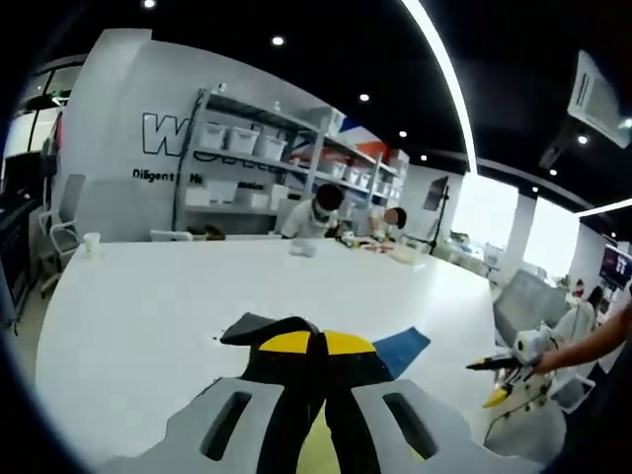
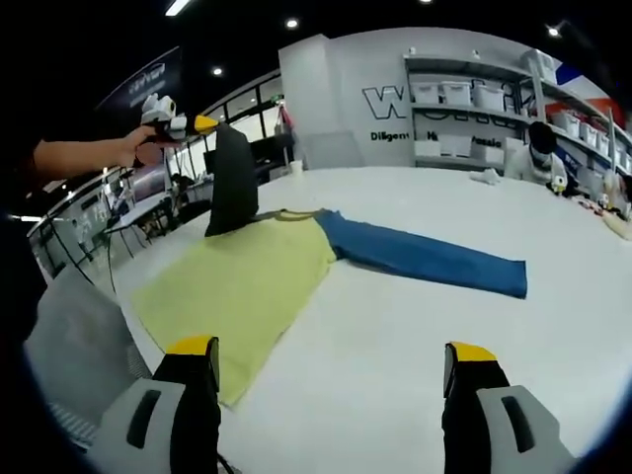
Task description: Fold the garment on the visible template until the final outline fits inside the template.
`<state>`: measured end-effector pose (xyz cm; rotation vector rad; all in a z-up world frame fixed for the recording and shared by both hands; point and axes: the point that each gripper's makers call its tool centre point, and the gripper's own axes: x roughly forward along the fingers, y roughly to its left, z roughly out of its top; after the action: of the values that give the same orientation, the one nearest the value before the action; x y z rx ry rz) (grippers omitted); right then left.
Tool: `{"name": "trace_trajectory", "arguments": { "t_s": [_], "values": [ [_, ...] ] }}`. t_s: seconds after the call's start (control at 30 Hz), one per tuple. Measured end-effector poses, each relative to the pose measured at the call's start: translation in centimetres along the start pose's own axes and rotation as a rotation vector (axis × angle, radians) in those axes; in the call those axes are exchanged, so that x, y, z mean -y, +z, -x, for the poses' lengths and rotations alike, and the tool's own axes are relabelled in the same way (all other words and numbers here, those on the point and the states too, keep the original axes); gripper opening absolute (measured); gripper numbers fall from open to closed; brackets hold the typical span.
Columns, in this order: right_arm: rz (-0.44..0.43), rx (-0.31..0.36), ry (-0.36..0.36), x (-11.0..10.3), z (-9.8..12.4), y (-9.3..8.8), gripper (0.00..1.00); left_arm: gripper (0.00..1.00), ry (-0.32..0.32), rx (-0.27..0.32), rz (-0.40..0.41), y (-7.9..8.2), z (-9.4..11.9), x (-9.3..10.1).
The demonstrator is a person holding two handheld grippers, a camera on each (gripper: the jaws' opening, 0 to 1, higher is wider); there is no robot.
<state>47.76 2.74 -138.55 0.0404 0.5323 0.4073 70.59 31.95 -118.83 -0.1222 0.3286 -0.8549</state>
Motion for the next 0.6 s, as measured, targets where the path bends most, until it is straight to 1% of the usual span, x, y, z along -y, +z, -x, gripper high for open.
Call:
{"name": "trace_trajectory", "arguments": {
  "t_s": [0.17,0.3,0.43,0.5,0.6],
  "values": [
    [-0.002,-0.006,0.000,-0.2,0.4,-0.3,0.93,0.03,-0.019,-0.044,-0.034,-1.1,-1.8,1.0],
    [0.008,-0.009,-0.003,-0.1,0.7,-0.4,0.93,0.03,-0.025,-0.077,-0.043,-2.2,-3.0,1.5],
    [0.010,-0.006,-0.008,0.1,0.9,-0.3,0.93,0.03,-0.042,-0.088,-0.028,-3.0,-3.6,2.3],
    [0.017,-0.008,-0.010,0.2,1.1,-0.2,0.93,0.03,-0.043,-0.105,-0.049,-3.7,-4.1,2.4],
    [0.007,-0.004,-0.015,0.3,1.1,-0.2,0.93,0.03,-0.026,-0.115,-0.044,-4.7,-5.0,2.2]
  ]
}}
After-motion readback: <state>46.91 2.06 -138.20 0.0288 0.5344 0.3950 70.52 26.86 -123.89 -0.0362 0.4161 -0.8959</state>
